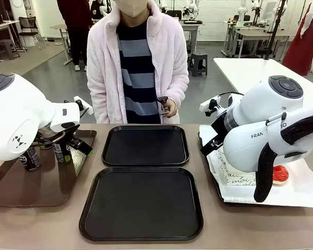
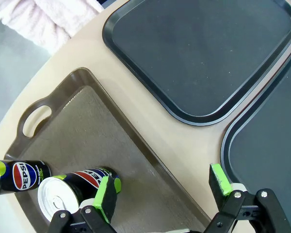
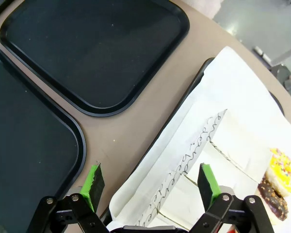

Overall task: Set up donuts and drinks on trays.
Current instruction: Pick up one Pepsi coke and place it on the Flat Tray.

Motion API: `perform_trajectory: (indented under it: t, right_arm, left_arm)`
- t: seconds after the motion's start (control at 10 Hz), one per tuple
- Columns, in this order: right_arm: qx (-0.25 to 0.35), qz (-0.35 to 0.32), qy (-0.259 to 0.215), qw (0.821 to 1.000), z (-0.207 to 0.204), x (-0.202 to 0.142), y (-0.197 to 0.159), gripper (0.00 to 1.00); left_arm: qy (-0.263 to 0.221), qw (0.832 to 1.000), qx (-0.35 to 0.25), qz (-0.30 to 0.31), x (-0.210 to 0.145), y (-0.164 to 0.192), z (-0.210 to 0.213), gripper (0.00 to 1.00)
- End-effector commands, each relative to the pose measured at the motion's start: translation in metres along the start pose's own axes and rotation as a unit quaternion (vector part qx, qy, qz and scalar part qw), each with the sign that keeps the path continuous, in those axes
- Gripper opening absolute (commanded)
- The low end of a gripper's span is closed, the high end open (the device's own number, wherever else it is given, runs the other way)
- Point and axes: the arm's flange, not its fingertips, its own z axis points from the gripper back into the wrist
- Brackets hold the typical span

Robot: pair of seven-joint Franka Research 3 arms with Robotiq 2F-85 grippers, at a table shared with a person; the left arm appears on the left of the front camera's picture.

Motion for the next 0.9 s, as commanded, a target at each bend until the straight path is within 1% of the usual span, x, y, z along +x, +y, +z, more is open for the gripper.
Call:
perform_trajectory:
  t: [0.0,0.1,0.2,0.3,0.4,0.5,0.6,0.7,0.8]
  right_arm:
    - [0.000,0.000,0.000,1.000,0.000,0.000,0.000,1.00]
    - [0.023,0.005,0.011,1.000,0.033,-0.019,0.011,1.00]
    - [0.036,0.003,0.045,0.998,0.064,-0.037,0.019,1.00]
    - [0.059,0.008,0.095,0.994,0.091,-0.058,0.029,1.00]
    - [0.057,0.010,0.139,0.989,0.113,-0.081,0.037,1.00]
    - [0.061,0.005,0.169,0.984,0.128,-0.101,0.042,1.00]
    - [0.082,-0.004,0.193,0.978,0.136,-0.118,0.046,1.00]
    - [0.092,-0.013,0.206,0.974,0.133,-0.129,0.046,1.00]
    - [0.092,-0.016,0.180,0.979,0.125,-0.134,0.037,1.00]
  left_arm:
    - [0.000,1.000,0.000,0.000,0.000,0.000,0.000,1.00]
    - [-0.002,1.000,0.005,-0.011,-0.013,-0.005,0.030,1.00]
    - [-0.001,1.000,-0.005,-0.013,-0.025,-0.003,0.059,1.00]
    - [0.004,1.000,-0.006,-0.022,-0.046,-0.009,0.088,1.00]
    - [0.013,0.999,-0.018,-0.044,-0.065,-0.015,0.113,1.00]
    - [0.028,0.998,-0.037,-0.050,-0.083,-0.021,0.130,1.00]
    - [0.045,0.995,-0.064,-0.063,-0.097,-0.028,0.141,1.00]
    - [0.056,0.989,-0.111,-0.081,-0.104,-0.035,0.145,1.00]
    - [0.049,0.983,-0.161,-0.075,-0.114,-0.047,0.147,1.00]
